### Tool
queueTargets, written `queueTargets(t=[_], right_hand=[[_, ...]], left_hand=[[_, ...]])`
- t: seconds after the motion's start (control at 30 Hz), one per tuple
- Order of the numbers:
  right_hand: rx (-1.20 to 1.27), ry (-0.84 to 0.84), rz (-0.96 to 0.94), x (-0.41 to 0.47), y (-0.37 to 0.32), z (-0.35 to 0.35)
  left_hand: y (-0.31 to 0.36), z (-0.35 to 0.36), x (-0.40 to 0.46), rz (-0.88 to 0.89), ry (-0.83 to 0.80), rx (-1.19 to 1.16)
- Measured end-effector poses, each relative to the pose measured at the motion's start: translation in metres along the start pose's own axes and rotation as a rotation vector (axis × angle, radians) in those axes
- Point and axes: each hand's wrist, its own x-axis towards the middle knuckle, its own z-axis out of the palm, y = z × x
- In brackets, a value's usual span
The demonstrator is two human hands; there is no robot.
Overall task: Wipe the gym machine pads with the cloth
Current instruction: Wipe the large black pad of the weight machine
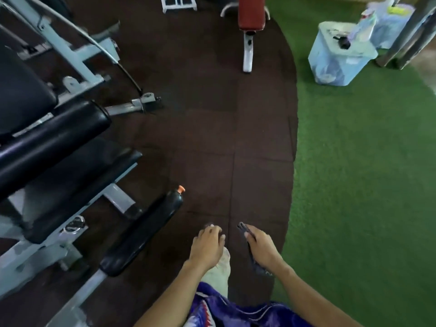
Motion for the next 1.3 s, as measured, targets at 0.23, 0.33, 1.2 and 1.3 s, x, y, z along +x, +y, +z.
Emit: queueTargets(t=[0.23,0.33,1.2,1.3], right_hand=[[0.02,-0.052,-0.035,0.175,-0.113,-0.05],[0.003,-0.073,-0.071,0.243,-0.161,-0.066],[-0.593,-0.845,-0.557,0.729,-0.556,0.039],[-0.652,-0.922,-0.57,0.741,-0.603,0.088]], left_hand=[[-0.013,-0.141,0.161,-0.041,0.067,-0.023],[-0.022,-0.186,0.218,-0.097,0.081,-0.054],[-0.225,-0.442,0.509,-0.878,0.421,-0.606],[-0.275,-0.459,0.506,-0.988,0.493,-0.685]])
